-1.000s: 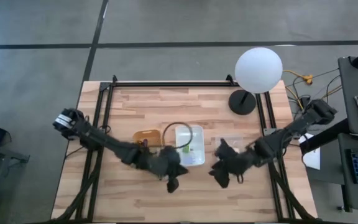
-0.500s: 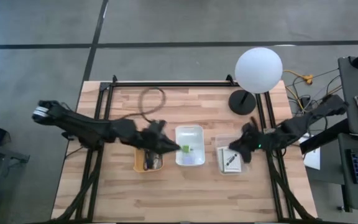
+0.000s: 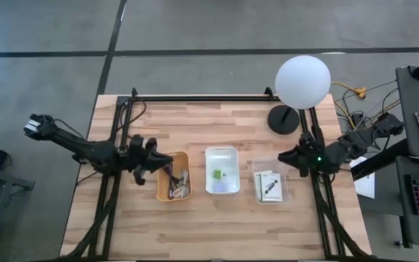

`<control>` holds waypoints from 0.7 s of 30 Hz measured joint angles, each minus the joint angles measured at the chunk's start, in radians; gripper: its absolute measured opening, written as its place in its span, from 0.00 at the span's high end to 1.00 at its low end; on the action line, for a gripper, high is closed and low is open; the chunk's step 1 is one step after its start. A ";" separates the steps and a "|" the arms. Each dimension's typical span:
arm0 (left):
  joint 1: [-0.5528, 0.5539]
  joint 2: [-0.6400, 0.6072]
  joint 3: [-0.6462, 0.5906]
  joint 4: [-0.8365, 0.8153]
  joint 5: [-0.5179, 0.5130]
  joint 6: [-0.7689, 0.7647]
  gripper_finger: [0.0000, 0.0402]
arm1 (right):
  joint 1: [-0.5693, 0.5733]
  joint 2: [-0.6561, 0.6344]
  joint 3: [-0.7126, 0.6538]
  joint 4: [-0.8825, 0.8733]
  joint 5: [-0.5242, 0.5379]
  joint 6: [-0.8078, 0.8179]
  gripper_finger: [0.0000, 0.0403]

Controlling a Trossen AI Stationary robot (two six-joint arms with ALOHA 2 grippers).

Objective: Pick and place items into bin
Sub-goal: Return to Home Position

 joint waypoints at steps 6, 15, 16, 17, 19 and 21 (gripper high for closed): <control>0.025 -0.009 -0.141 0.380 0.225 0.270 1.00 | -0.003 -0.004 -0.017 0.320 -0.040 -0.342 0.76; 0.238 0.049 -0.191 0.475 0.560 0.297 1.00 | -0.110 0.004 -0.296 0.943 -0.247 -0.561 0.78; 0.276 0.062 -0.187 0.474 0.606 0.293 1.00 | -0.136 0.006 -0.322 0.958 -0.265 -0.531 0.79; 0.317 0.072 -0.184 0.472 0.652 0.285 1.00 | -0.163 0.005 -0.344 0.965 -0.286 -0.506 0.79; 0.397 0.076 -0.181 0.474 0.753 0.255 1.00 | -0.217 0.003 -0.373 0.980 -0.319 -0.486 0.80; 0.462 0.060 -0.183 0.465 0.815 0.218 1.00 | -0.262 0.000 -0.376 0.994 -0.349 -0.505 0.80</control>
